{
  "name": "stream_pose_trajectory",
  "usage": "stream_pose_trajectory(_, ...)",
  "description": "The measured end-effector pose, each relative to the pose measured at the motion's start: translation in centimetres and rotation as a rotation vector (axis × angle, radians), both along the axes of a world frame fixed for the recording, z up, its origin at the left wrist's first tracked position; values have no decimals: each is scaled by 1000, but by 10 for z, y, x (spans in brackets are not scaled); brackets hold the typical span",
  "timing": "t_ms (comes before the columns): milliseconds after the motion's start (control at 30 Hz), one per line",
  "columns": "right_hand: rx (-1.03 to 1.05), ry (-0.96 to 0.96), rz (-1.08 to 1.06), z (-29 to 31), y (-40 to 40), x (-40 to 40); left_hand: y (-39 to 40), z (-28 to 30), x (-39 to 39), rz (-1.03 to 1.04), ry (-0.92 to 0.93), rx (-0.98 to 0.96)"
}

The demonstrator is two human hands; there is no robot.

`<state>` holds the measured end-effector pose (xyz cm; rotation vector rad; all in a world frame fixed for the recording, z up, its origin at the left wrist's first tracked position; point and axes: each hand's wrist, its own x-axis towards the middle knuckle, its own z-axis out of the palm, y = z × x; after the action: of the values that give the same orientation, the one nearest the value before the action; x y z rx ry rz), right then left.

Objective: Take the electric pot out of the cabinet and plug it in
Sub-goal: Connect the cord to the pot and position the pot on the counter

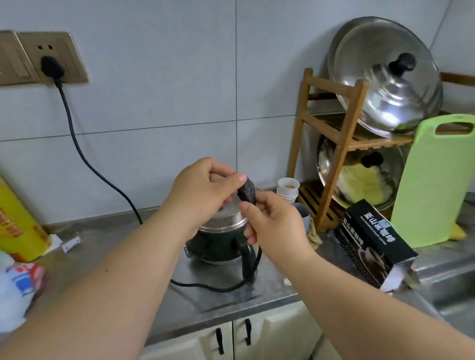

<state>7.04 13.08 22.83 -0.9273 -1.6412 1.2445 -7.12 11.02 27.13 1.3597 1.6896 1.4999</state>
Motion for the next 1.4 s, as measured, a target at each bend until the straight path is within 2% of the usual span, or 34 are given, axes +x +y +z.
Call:
stream_pose_trajectory(100, -211, 17, -109, -30, 11, 34, 0, -38, 16, 105, -54, -77)
stream_pose_trajectory(300, -746, 59, -244, -109, 25, 77, 5, -140, 46, 327, -73, -501)
stream_pose_trajectory(433, -864, 130, -271, -138, 23, 85, 18, -169, 64, 314, -39, -587)
stream_pose_trajectory(633, -764, -19, -265, -146, 28, 80, 24, -175, 57, 314, 296, -571)
stream_pose_trajectory(800, -528, -334, -215, -144, 38, 62, 14, -173, 12, 300, 362, -689)
stream_pose_trajectory(933, -396, -575, -119, -147, 43, 40, 9, -172, -39, 376, 437, -754)
stream_pose_trajectory(1100, -300, -755, -54, -161, 46, 7, 5, -172, -83, 398, 448, -757)
stream_pose_trajectory(1233, -246, -808, -42, -166, 55, -14, 4, -178, -100, 388, 462, -727)
stream_pose_trajectory(1400, -180, -863, -54, -173, 72, -30, 8, -179, -105, 331, 275, -616)
